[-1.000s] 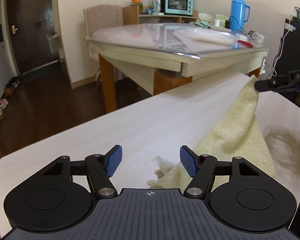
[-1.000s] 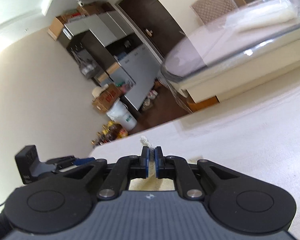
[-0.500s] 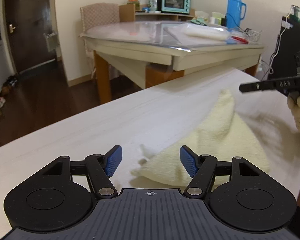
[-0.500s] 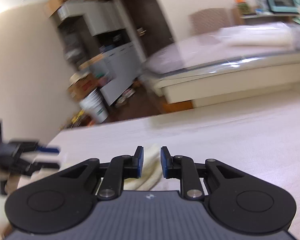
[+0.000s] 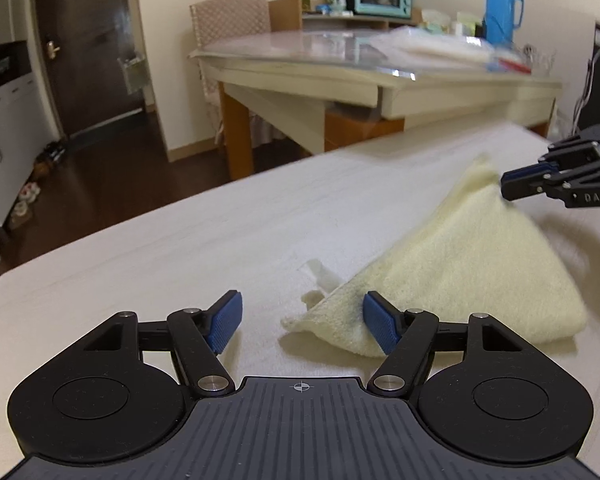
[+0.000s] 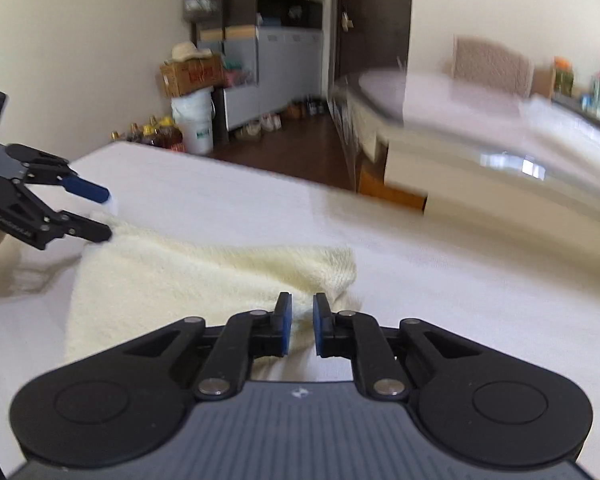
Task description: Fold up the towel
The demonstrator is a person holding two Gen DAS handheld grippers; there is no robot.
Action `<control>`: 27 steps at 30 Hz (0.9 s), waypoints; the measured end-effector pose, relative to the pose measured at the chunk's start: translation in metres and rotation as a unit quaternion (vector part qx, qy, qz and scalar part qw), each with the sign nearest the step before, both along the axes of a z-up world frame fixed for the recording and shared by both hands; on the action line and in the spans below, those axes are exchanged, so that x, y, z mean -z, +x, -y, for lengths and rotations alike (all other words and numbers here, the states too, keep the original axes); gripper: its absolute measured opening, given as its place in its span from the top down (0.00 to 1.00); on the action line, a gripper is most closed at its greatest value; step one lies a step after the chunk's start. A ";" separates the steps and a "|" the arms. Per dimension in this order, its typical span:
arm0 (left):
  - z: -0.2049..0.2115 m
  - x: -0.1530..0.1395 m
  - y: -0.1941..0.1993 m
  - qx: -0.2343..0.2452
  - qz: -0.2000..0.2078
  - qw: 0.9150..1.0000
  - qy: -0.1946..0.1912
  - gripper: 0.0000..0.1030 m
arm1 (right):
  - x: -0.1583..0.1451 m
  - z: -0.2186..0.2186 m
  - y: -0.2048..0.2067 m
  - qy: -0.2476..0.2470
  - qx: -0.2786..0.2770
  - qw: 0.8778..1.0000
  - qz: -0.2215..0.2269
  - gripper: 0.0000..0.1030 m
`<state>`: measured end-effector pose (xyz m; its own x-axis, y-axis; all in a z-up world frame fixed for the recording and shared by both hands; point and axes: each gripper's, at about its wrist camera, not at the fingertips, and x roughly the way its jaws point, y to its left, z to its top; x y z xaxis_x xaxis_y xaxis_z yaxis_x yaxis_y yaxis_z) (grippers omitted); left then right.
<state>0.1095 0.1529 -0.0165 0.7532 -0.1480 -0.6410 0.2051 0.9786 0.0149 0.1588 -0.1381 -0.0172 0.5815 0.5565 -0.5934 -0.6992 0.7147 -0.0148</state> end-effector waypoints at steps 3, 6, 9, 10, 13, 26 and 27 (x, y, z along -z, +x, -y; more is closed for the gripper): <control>-0.003 -0.001 0.003 -0.011 0.003 1.000 0.008 0.30 | -0.005 -0.007 0.007 -0.005 -0.014 1.000 0.019 0.85; -0.002 0.003 0.005 -0.012 -0.001 1.000 0.021 0.29 | 0.002 -0.019 0.019 -0.033 -0.029 0.999 0.025 0.85; -0.001 0.007 0.007 -0.010 0.001 1.000 0.030 0.28 | 0.012 -0.021 0.023 -0.074 -0.027 0.997 0.028 0.85; -0.001 0.007 0.007 -0.009 0.001 1.000 0.030 0.27 | 0.013 -0.018 0.022 -0.073 -0.023 0.997 0.024 0.85; -0.002 0.009 0.013 -0.004 0.000 1.000 0.026 0.26 | 0.009 -0.007 0.009 -0.070 -0.011 0.997 0.010 0.85; -0.009 -0.011 -0.008 -0.024 0.008 0.999 -0.024 0.27 | 0.001 0.022 -0.016 -0.005 0.032 0.999 0.002 0.79; -0.007 -0.010 -0.011 -0.025 0.006 1.000 -0.018 0.27 | 0.001 0.022 -0.020 -0.001 0.028 1.000 -0.001 0.79</control>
